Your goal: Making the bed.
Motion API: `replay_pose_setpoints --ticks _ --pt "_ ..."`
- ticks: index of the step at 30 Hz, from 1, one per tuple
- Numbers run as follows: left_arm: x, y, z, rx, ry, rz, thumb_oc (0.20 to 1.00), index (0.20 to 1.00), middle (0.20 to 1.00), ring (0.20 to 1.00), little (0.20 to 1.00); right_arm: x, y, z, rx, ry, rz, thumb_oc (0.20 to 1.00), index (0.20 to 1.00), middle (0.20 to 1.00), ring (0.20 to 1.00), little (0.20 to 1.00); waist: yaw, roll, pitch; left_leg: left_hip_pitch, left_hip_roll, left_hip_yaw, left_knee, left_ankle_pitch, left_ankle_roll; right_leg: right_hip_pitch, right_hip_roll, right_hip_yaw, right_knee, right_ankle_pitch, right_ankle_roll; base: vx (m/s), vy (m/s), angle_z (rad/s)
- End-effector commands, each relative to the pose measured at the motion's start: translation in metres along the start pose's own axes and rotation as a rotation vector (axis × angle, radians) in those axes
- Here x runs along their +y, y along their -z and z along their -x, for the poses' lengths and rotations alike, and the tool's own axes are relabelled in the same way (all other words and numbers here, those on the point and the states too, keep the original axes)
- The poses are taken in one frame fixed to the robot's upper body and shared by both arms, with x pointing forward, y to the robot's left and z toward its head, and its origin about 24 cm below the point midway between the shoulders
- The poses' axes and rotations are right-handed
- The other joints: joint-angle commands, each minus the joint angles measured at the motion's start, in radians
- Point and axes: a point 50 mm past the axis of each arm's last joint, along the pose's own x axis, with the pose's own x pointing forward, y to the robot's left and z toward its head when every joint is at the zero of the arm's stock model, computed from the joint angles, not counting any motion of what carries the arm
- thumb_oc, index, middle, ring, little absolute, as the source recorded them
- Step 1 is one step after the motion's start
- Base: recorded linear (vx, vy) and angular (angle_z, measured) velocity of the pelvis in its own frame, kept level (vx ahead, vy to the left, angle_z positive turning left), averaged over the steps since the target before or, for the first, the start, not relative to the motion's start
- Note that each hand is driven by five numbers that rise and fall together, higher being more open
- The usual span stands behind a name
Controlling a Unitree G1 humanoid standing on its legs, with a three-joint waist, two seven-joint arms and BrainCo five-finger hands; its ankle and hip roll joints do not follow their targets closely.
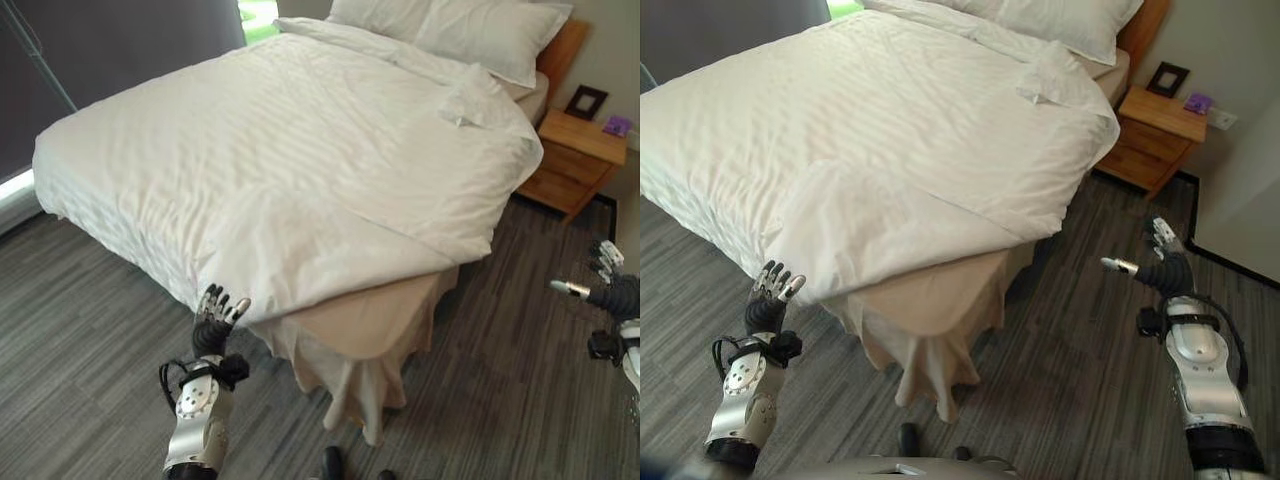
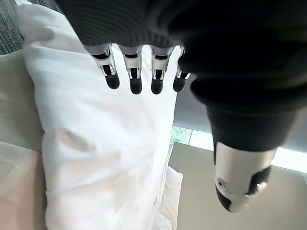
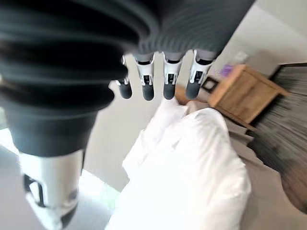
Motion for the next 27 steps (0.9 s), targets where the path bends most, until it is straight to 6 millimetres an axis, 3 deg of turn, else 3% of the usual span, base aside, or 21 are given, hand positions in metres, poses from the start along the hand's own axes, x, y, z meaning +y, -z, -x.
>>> replay_pose_setpoints --ticks 1,4,7,14,20,24,27 --pt "-0.002 -0.019 -0.007 -0.09 0.041 0.006 1.0 1.0 1.0 1.0 1.0 -0.019 -0.024 -0.021 -0.102 0.065 0.018 1.0 1.0 1.0 1.0 1.0 0.056 0.043 -0.022 0.07 0.04 0.0 0.017 -0.083 -0.059 -0.05 0.004 -0.027 0.009 0.062 0.033 0.03 0.041 0.08" --pt "0.004 -0.019 -0.003 -0.081 0.035 0.012 1.0 1.0 1.0 1.0 1.0 -0.021 -0.035 -0.032 -0.124 0.028 0.083 1.0 1.0 1.0 1.0 1.0 0.072 0.036 -0.021 0.067 0.037 -0.01 0.017 -0.083 -0.058 -0.05 0.002 -0.038 0.009 0.062 0.032 0.02 0.029 0.12" --pt "0.012 -0.017 0.001 -0.071 0.038 -0.018 1.0 1.0 1.0 1.0 1.0 -0.015 -0.067 -0.05 -0.214 -0.125 0.273 1.0 1.0 1.0 1.0 1.0 0.096 0.022 -0.017 0.057 0.035 -0.02 0.017 -0.08 -0.061 -0.054 0.001 -0.051 0.009 0.063 0.029 0.01 0.022 0.2" --pt "0.014 -0.008 0.008 -0.025 0.052 -0.009 1.0 1.0 1.0 1.0 1.0 0.001 -0.075 -0.083 -0.166 -0.193 0.372 1.0 1.0 1.0 1.0 1.0 0.133 0.006 -0.011 0.041 0.033 -0.041 0.017 -0.071 -0.066 -0.06 0.001 -0.078 0.009 0.062 0.024 0.0 -0.001 0.08" --pt "0.026 -0.006 0.009 0.005 0.029 -0.03 1.0 1.0 1.0 1.0 1.0 0.016 -0.103 -0.113 -0.19 -0.185 0.528 1.0 1.0 1.0 1.0 1.0 0.179 -0.001 -0.004 0.019 0.028 -0.07 0.017 -0.062 -0.069 -0.069 -0.002 -0.109 0.009 0.06 0.021 0.01 -0.003 0.21" --pt "0.03 -0.021 0.002 -0.044 0.037 -0.044 1.0 1.0 1.0 1.0 1.0 0.022 -0.134 -0.136 -0.212 -0.202 0.812 1.0 1.0 1.0 1.0 1.0 0.215 -0.008 0.017 -0.039 0.021 -0.097 0.017 -0.036 -0.078 -0.111 -0.004 -0.138 0.009 0.068 0.018 -0.04 -0.01 0.09" --pt "0.034 -0.026 -0.001 -0.058 0.028 -0.045 1.0 1.0 1.0 1.0 1.0 0.023 -0.142 -0.146 -0.184 -0.177 0.841 1.0 1.0 1.0 1.0 1.0 0.229 -0.005 0.021 -0.071 0.015 -0.126 0.017 -0.024 -0.083 -0.13 -0.005 -0.167 0.009 0.068 0.017 0.01 -0.016 0.46"
